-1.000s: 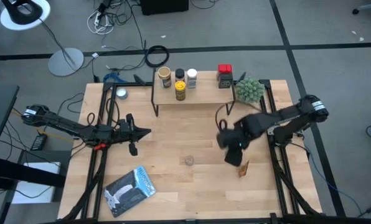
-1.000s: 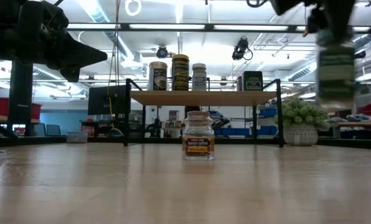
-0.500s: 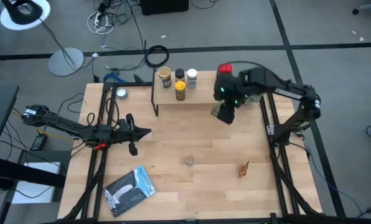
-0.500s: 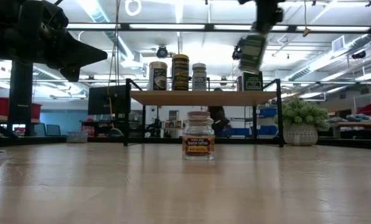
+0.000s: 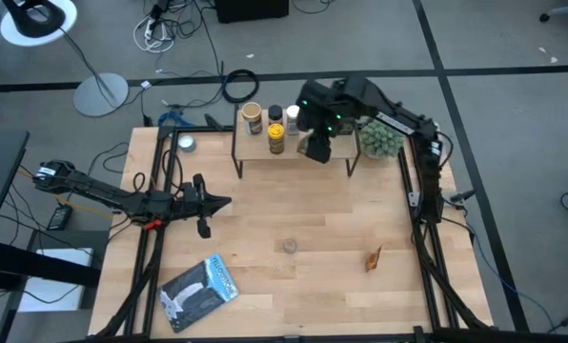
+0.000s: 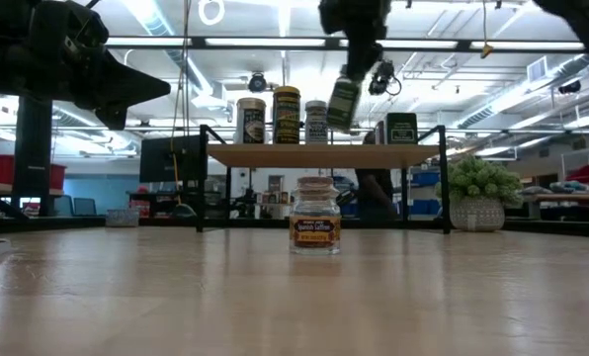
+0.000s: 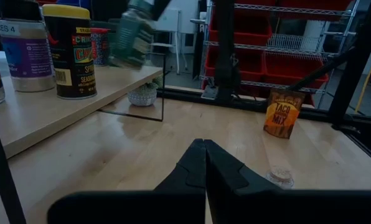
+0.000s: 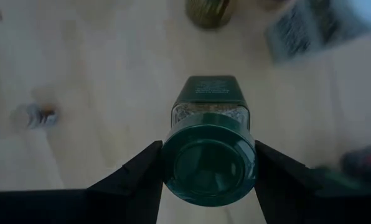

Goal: Shelf spices
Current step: Put the green seasoning bottle on the shelf

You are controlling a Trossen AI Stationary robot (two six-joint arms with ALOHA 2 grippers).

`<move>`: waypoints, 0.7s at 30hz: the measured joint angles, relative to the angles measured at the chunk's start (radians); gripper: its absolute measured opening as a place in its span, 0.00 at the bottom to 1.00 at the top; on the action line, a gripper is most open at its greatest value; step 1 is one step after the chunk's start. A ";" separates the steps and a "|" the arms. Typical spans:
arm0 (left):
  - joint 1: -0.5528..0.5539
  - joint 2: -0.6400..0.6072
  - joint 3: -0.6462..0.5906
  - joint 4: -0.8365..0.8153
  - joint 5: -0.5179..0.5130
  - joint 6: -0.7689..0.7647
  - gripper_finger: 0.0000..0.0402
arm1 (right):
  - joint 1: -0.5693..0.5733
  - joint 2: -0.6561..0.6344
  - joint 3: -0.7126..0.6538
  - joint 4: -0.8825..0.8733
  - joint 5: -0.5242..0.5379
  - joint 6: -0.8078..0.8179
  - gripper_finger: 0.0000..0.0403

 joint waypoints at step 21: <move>0.000 0.000 0.000 -0.001 0.000 0.004 0.00 | -0.099 0.088 0.073 0.000 -0.046 0.011 0.56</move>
